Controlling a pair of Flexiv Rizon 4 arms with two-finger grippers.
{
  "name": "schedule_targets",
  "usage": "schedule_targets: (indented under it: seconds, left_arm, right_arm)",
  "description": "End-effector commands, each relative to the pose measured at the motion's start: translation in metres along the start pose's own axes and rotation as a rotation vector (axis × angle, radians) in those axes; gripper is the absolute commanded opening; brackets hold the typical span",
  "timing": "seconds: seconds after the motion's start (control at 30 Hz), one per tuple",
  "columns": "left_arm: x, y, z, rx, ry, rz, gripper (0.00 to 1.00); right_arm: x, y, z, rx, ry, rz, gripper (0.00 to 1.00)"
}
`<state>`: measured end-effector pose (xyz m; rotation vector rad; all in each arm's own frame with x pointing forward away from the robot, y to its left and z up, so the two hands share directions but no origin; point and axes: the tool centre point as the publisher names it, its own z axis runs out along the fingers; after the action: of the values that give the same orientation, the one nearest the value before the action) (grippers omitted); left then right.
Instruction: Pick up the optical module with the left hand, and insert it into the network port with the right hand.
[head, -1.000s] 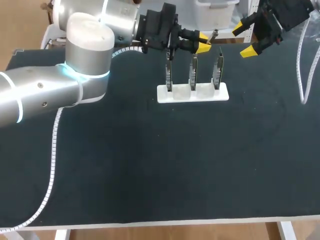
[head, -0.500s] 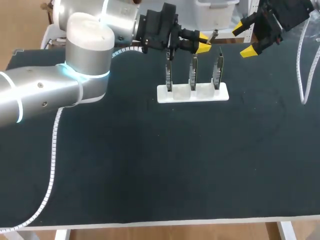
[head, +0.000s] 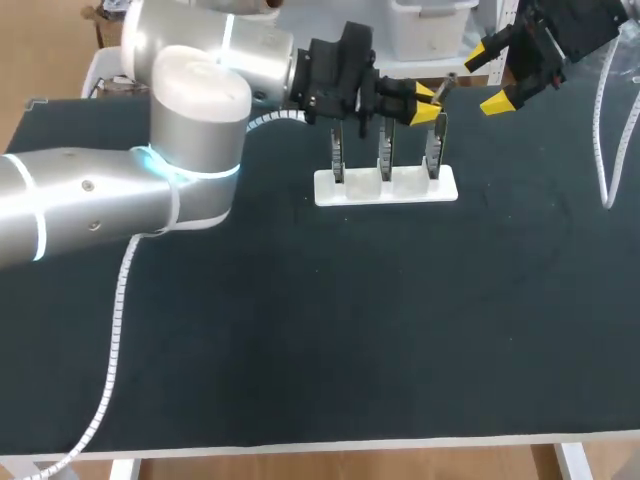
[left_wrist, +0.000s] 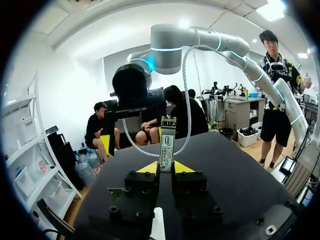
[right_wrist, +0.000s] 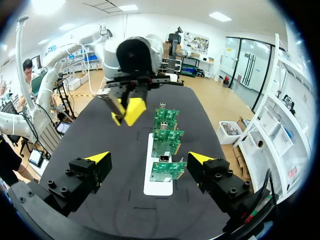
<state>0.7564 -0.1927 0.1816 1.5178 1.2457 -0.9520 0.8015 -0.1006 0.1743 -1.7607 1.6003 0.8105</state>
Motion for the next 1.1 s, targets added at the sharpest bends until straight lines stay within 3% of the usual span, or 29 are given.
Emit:
schedule_targets:
  seconds: [0.03, 0.27, 0.47, 0.73, 1.1]
  left_arm:
    - [-0.010, -0.011, 0.003, -0.081, -0.023, 0.019, 0.00]
    - [-0.013, -0.005, 0.018, -0.067, -0.062, 0.057, 0.00]
    - [-0.004, 0.001, 0.024, -0.059, -0.166, 0.078, 0.00]
    - [0.006, 0.011, 0.034, -0.004, -0.183, 0.046, 0.00]
    - [-0.001, 0.030, 0.039, 0.083, -0.168, 0.033, 0.00]
  right_arm:
    - [0.000, 0.001, 0.000, 0.002, 0.000, -0.001, 1.00]
    - [0.000, 0.001, 0.000, 0.002, 0.000, -0.001, 1.00]
    - [0.000, 0.001, 0.000, 0.002, 0.000, -0.001, 1.00]
    - [0.000, 0.001, 0.000, 0.002, 0.000, -0.001, 1.00]
    - [0.000, 0.001, 0.000, 0.002, 0.000, -0.001, 1.00]
